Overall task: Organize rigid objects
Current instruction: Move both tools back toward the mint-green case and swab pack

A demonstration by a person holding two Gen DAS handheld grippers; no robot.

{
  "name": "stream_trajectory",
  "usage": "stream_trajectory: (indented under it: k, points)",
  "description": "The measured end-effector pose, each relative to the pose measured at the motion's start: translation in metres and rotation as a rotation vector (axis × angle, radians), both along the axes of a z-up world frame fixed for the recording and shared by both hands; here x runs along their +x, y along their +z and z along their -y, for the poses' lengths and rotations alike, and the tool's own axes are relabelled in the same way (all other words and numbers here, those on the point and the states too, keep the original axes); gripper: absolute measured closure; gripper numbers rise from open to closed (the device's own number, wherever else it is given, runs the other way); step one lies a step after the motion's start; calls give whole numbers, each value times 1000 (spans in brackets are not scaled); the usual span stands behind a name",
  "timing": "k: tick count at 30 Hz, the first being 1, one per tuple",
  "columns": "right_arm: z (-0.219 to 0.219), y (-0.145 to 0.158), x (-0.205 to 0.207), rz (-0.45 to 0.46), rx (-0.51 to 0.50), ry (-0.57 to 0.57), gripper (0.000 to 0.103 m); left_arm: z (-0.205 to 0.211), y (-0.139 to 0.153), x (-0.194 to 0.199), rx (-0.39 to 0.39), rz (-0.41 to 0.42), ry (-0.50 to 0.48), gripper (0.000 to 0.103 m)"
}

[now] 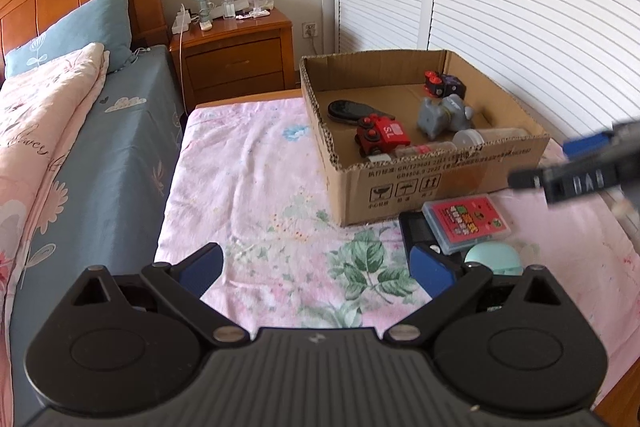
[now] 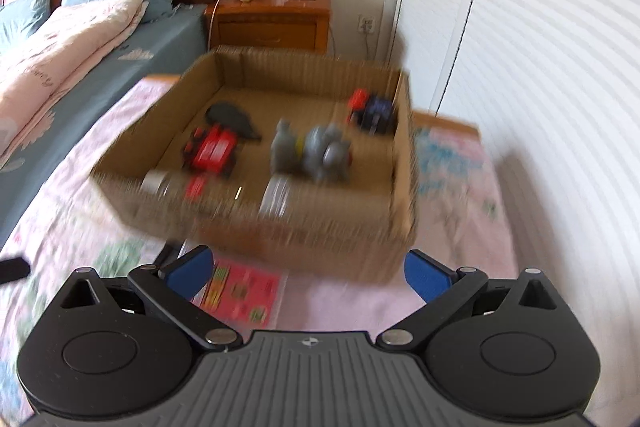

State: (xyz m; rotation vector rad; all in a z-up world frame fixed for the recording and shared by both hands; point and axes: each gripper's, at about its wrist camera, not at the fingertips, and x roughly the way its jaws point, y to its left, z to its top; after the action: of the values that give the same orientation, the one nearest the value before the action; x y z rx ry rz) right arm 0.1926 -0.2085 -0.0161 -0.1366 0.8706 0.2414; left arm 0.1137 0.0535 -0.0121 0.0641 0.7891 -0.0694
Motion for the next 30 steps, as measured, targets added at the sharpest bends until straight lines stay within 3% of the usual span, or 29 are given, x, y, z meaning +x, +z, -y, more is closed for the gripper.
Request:
stream_trajectory:
  k: [6,18,30]
  points:
    - [-19,-29,-12,-97,14,13,0,-3,-1,-5,-6,7,-1,4]
    - [-38,-61,-6,-162,-7,-24,0,-2,-2,-12,-28,-2,-42,3]
    - [11,-65,-28,-101,-23,-116,0,34,-8,-9,-56,-52,-147,3]
